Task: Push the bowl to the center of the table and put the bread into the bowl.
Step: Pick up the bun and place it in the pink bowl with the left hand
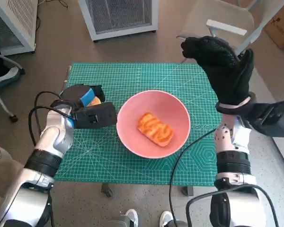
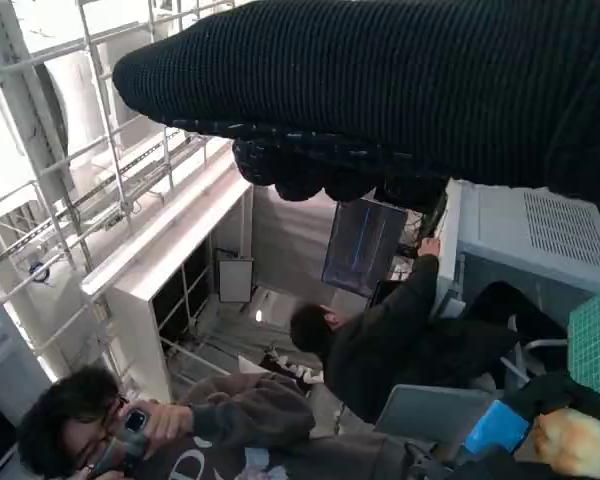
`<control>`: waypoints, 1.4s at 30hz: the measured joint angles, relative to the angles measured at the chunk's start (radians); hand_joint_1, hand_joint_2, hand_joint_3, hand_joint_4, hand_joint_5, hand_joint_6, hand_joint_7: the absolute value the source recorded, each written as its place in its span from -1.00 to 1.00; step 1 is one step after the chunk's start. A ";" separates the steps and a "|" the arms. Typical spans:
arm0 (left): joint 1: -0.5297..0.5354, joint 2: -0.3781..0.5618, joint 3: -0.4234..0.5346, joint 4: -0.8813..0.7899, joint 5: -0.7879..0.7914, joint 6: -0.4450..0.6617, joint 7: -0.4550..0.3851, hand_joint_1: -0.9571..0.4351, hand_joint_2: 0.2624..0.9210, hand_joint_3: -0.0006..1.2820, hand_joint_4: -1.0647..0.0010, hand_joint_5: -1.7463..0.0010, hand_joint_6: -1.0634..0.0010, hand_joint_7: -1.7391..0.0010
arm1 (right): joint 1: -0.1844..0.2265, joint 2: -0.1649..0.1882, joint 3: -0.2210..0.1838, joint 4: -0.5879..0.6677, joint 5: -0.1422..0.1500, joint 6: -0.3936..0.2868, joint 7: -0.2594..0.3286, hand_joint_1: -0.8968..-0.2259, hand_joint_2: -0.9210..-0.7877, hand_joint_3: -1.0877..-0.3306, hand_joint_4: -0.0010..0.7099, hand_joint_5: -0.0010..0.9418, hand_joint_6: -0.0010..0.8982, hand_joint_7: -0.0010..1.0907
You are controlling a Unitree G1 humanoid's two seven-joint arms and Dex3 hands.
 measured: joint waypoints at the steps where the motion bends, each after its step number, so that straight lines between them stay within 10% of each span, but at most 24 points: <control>1: 0.003 0.001 0.003 -0.010 0.000 0.003 -0.004 0.38 1.00 -0.85 -0.21 -0.45 -0.14 -0.31 | 0.000 0.000 0.000 0.000 0.000 0.000 0.000 -0.21 -1.00 0.08 -0.33 -1.00 -0.97 0.12; 34: 0.158 0.062 0.178 -0.629 0.004 0.118 -0.110 0.38 1.00 -0.86 -0.13 -0.29 -0.27 -0.42 | 0.001 -0.001 0.003 0.000 0.000 0.004 0.001 -0.19 -1.00 0.08 -0.33 -1.00 -0.98 0.12; 42: 0.162 0.036 0.181 -0.788 0.032 0.098 -0.094 0.38 0.99 -0.93 -0.41 -0.18 -0.20 -0.40 | 0.001 0.000 0.006 0.000 0.000 0.006 0.003 -0.19 -1.00 0.08 -0.33 -1.00 -0.98 0.12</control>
